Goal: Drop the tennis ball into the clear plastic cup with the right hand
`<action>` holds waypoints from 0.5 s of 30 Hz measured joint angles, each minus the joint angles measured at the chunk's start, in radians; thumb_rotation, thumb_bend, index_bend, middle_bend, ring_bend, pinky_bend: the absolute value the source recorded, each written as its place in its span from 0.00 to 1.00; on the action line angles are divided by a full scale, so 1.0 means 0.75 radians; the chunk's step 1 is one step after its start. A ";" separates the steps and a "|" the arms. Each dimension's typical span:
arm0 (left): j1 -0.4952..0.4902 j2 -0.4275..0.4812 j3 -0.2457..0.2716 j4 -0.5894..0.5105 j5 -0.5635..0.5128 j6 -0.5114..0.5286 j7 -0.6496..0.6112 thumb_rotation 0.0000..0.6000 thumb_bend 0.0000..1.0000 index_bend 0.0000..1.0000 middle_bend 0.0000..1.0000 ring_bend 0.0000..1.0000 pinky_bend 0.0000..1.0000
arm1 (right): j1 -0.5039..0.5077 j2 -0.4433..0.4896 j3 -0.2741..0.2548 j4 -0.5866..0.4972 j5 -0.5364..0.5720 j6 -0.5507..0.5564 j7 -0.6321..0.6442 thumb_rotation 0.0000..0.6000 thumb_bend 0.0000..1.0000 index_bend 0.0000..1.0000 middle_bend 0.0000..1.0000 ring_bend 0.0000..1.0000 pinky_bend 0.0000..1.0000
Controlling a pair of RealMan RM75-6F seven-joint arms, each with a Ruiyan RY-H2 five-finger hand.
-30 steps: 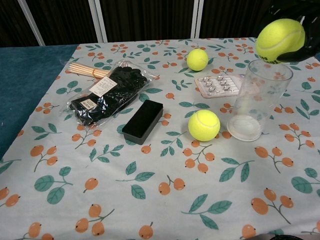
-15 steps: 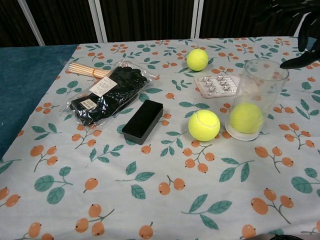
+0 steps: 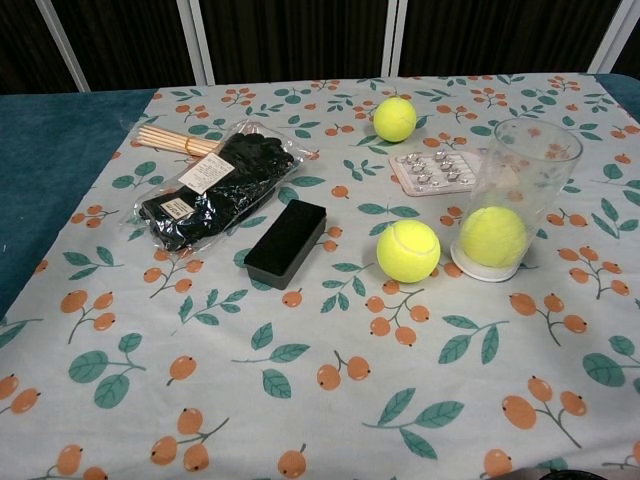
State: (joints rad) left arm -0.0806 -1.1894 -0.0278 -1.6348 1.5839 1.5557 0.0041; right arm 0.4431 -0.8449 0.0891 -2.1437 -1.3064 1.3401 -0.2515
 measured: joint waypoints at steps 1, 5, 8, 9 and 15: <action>-0.001 -0.001 0.000 -0.001 0.002 0.000 0.002 1.00 0.20 0.00 0.00 0.00 0.01 | -0.052 -0.006 -0.025 0.027 -0.054 0.058 0.013 1.00 0.16 0.00 0.02 0.12 0.29; -0.002 -0.007 0.002 -0.004 0.011 0.002 0.021 1.00 0.20 0.00 0.00 0.00 0.01 | -0.294 -0.092 -0.132 0.240 -0.197 0.300 0.090 1.00 0.16 0.00 0.00 0.10 0.26; -0.002 -0.010 0.002 -0.006 0.010 0.002 0.030 1.00 0.20 0.00 0.00 0.00 0.01 | -0.382 -0.187 -0.179 0.424 -0.239 0.373 0.142 1.00 0.16 0.00 0.00 0.08 0.23; -0.002 -0.011 0.002 -0.007 0.009 0.001 0.034 1.00 0.20 0.00 0.00 0.00 0.01 | -0.402 -0.218 -0.188 0.479 -0.247 0.386 0.153 1.00 0.16 0.00 0.00 0.07 0.22; -0.003 -0.011 0.014 -0.003 0.031 -0.002 0.061 1.00 0.20 0.00 0.00 0.00 0.00 | -0.489 -0.434 -0.213 0.817 -0.262 0.422 0.210 1.00 0.16 0.00 0.00 0.06 0.21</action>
State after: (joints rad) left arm -0.0828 -1.1976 -0.0170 -1.6367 1.6068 1.5543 0.0500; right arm 0.0760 -1.1701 -0.0706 -1.5310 -1.5028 1.6563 -0.0937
